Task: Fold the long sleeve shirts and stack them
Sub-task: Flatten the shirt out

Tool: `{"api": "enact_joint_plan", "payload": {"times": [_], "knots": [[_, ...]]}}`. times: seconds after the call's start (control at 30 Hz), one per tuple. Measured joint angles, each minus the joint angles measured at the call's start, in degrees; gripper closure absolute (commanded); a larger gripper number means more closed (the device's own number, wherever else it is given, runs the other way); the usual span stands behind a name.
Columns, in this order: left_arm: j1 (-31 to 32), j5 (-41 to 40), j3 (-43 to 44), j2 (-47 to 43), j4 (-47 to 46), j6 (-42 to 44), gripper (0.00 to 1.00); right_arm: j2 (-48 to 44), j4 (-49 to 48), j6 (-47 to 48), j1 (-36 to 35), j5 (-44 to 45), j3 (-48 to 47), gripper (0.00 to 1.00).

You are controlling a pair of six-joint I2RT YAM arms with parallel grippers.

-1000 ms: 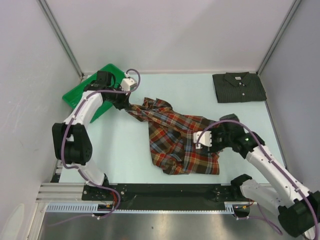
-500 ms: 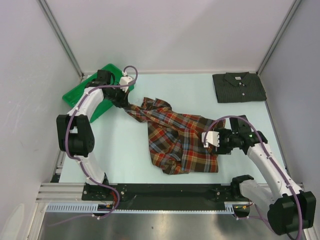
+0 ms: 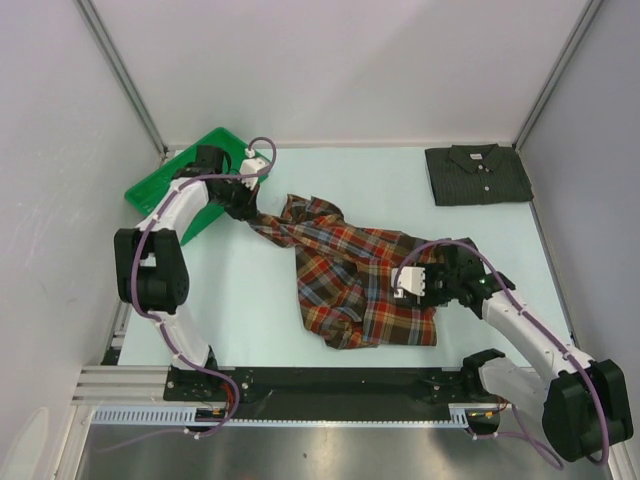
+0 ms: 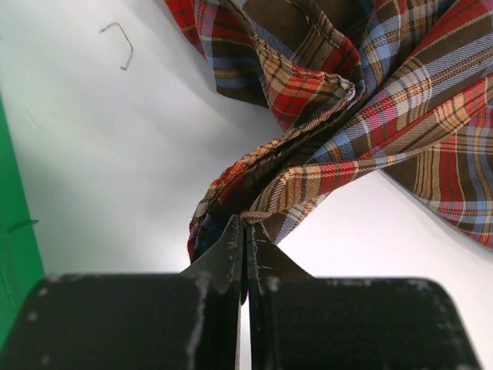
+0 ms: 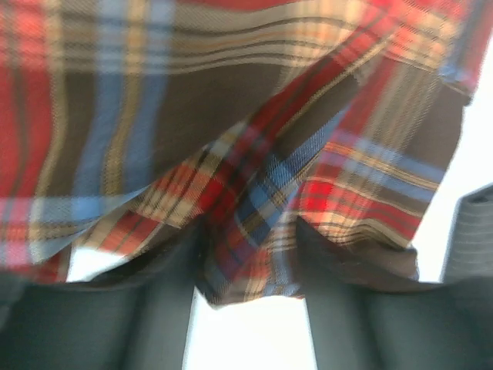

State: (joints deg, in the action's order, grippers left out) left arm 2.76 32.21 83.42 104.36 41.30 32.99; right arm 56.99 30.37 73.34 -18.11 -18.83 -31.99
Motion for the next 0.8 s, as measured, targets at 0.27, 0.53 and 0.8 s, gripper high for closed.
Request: {"api": "enact_joint_plan", "payload": {"times": [0.27, 0.53, 0.8], "knots": [[0.0, -0.4, -1.7, -1.9, 0.0, 0.5, 0.99, -0.7, -4.8, -5.2, 0.5, 0.7, -1.7, 1.00], [0.0, -0.5, -2.9, -5.4, -0.1, 2.2, 0.85, -1.2, -2.4, -8.1, 9.9, -4.3, -11.5, 1.00], [0.5, -1.2, -6.8, -7.8, 0.8, 10.1, 0.50, -1.6, 3.0, -11.4, 12.5, -9.0, -15.6, 1.00]]}}
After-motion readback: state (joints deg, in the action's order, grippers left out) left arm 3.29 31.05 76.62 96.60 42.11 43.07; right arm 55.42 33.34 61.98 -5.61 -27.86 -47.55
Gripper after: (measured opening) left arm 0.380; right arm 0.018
